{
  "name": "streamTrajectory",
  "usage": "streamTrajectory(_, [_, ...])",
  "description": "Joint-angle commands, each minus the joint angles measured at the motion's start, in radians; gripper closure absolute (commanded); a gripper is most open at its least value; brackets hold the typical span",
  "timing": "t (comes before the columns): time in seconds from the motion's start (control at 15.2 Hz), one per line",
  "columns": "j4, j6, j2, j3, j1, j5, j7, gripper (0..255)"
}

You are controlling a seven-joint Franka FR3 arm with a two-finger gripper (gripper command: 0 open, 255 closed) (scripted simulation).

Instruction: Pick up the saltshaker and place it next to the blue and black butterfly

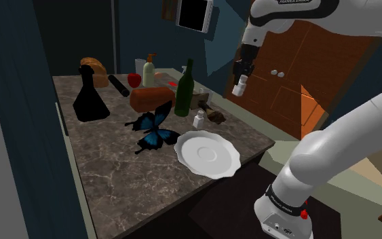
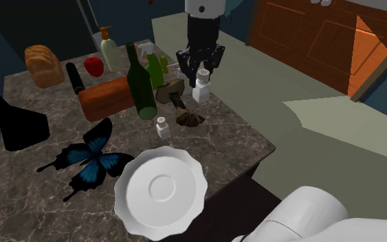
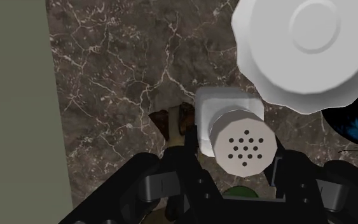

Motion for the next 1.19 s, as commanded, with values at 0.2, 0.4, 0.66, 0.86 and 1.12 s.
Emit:
streamTrajectory(0.2, [0.015, 0.014, 0.025, 0.079, 0.047, 0.046, 0.114, 255])
streamTrajectory(0.4, [0.036, 0.026, 0.054, 0.124, 0.076, 0.073, 0.179, 255])
streamTrajectory(0.66, [0.079, 0.041, 0.106, 0.18, 0.115, 0.105, 0.264, 255])
streamTrajectory(0.86, [0.124, 0.051, 0.154, 0.219, 0.143, 0.125, 0.325, 255])
streamTrajectory(1.12, [0.201, 0.059, 0.23, 0.268, 0.179, 0.144, 0.406, 255])
